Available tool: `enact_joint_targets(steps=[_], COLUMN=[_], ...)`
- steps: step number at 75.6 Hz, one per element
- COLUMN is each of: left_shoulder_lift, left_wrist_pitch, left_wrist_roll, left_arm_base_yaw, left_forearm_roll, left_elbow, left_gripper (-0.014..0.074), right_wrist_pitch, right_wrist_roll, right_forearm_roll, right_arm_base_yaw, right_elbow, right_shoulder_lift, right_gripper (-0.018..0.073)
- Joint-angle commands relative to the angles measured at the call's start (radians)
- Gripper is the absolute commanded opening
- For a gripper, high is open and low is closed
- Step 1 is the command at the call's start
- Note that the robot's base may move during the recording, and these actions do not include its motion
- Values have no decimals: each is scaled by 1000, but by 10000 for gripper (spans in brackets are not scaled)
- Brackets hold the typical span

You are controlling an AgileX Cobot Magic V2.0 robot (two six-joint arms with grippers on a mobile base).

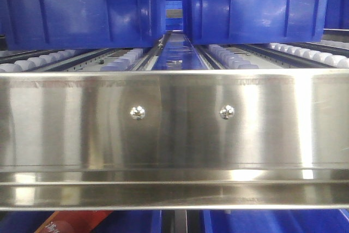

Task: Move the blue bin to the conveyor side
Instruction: 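Pull the gripped blue bin off the roller shelf toward the robot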

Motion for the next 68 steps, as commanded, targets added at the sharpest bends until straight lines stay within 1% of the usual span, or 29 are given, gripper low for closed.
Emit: enact_joint_targets(steps=[1,20,46,68], left_shoulder_lift=[-44,-51,-51,-51], left_wrist_pitch=[-76,-76,-76,-76], left_wrist_roll=[1,1,1,1], left_arm_base_yaw=[1,1,1,1], left_forearm_roll=[40,52,52,54], left_elbow=[-18,-18,71,77], left_gripper=[-16,-16,-16,-16], right_wrist_pitch=[-79,-79,-79,-79], right_wrist_roll=[-27,-27,-27,-27], right_forearm_roll=[-35,-35,-35,-35], right_arm_base_yaw=[0,0,0,0], right_elbow=[15,102,87,87], right_shoulder_lift=[-45,-52,-52,-52], right_gripper=[-76,-76,-76,-76])
